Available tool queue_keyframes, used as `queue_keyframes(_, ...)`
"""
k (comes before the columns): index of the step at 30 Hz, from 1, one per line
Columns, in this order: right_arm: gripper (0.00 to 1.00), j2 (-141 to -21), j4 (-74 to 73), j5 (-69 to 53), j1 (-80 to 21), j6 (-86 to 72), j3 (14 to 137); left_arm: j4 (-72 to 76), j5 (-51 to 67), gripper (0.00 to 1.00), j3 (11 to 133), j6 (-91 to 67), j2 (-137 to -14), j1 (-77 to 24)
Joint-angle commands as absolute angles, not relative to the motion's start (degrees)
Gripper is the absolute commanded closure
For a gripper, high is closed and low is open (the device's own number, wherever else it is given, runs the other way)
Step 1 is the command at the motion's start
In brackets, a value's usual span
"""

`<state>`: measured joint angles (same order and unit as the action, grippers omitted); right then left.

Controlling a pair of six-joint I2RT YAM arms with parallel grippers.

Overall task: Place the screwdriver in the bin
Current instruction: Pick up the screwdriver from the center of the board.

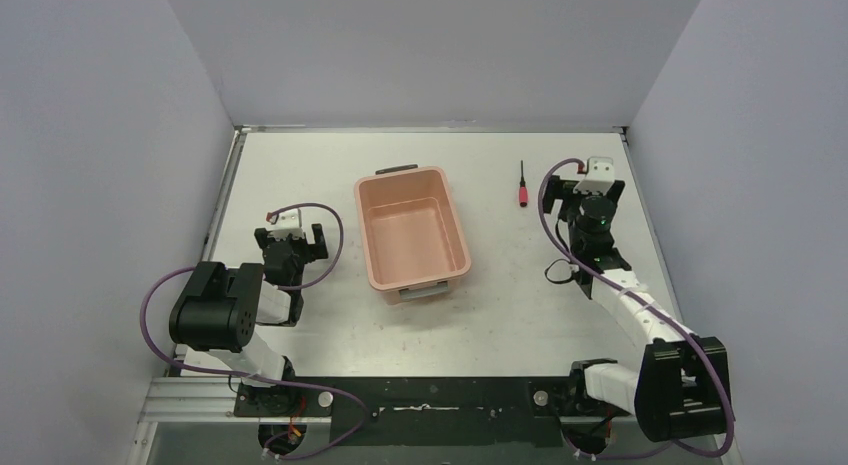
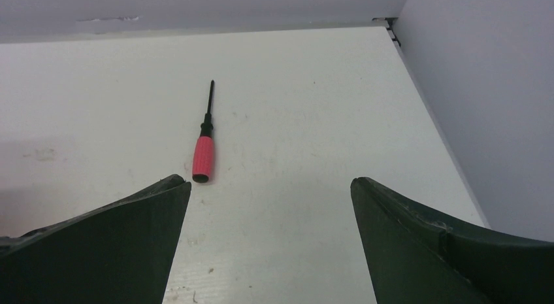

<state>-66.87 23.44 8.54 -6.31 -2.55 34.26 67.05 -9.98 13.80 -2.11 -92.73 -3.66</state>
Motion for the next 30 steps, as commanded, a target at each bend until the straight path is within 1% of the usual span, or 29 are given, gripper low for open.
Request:
queue_keyframes(1,0.00,-63.73,14.81,7.31,-6.20,-1.69,42.20,69.27,-9.58,0.03,14.59,-1.76,-92.31,-3.60)
queue_keyframes(11,0.00,-66.66,-1.58,6.87,-6.26,-2.94,62.06,69.28,-9.58,0.03,14.59,-1.81,-92.30,-3.60)
queue_keyframes(14,0.00,-67.86,-5.09,4.51,-6.40,-2.73,67.57,69.29,-9.58,0.03,14.59,-1.81,-92.31,-3.60)
queue_keyframes(18,0.00,-69.69,-9.09,5.14,-6.35,-5.74,73.91,69.27,-9.58,0.03,14.59,-1.78,-92.37,-3.60)
queue_keyframes(25,0.00,-76.85,-18.92,4.73,-6.33,-7.26,86.94,69.30,-9.58,0.03,14.59,-1.77,-92.37,-3.60)
queue_keyframes(30,0.00,-80.33,-22.90,4.50,-6.38,-6.76,92.79,69.26,-9.58,0.03,14.59,-1.80,-92.31,-3.60)
